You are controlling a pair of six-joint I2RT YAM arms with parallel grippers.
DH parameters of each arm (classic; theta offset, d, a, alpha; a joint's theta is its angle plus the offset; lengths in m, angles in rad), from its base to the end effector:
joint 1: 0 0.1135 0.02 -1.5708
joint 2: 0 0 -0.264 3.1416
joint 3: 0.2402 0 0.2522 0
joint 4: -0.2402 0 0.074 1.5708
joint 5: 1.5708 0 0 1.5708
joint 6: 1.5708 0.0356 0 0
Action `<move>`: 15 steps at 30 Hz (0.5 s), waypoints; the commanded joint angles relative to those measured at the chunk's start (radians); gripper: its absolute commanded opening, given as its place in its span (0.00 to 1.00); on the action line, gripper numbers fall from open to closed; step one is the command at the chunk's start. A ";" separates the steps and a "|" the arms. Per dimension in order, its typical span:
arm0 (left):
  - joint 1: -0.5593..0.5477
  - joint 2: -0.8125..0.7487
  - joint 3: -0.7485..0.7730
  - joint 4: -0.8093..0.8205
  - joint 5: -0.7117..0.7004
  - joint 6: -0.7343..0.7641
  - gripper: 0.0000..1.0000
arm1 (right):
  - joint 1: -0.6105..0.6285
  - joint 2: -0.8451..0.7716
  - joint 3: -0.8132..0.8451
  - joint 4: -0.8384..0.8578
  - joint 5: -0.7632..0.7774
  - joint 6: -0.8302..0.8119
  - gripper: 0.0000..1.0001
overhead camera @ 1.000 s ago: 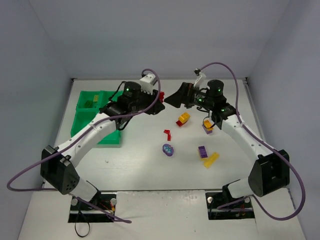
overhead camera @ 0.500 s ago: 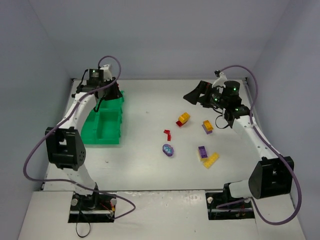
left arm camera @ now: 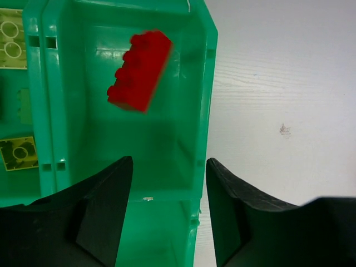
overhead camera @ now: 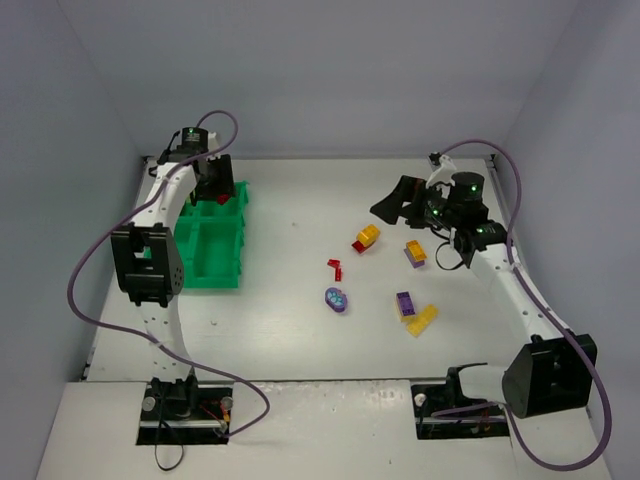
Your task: Sort the legos into containers by color
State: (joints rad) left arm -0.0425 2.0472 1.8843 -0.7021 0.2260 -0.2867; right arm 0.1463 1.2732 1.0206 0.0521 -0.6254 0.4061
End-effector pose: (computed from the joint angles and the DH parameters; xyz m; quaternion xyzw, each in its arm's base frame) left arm 0.4623 -0.0276 0.2849 -0.0749 0.9302 -0.1607 0.3214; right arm 0.2894 0.0637 0.3423 -0.0976 0.7558 0.3934 0.5143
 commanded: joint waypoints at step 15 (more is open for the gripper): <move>-0.239 -0.412 -0.227 0.010 -0.019 -0.011 0.60 | 0.004 -0.110 -0.071 -0.047 0.107 -0.089 0.91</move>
State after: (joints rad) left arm -0.1600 1.7405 1.6875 -0.7143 0.2134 -0.2913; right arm 0.1463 1.2114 0.9573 -0.0212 -0.5587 0.3378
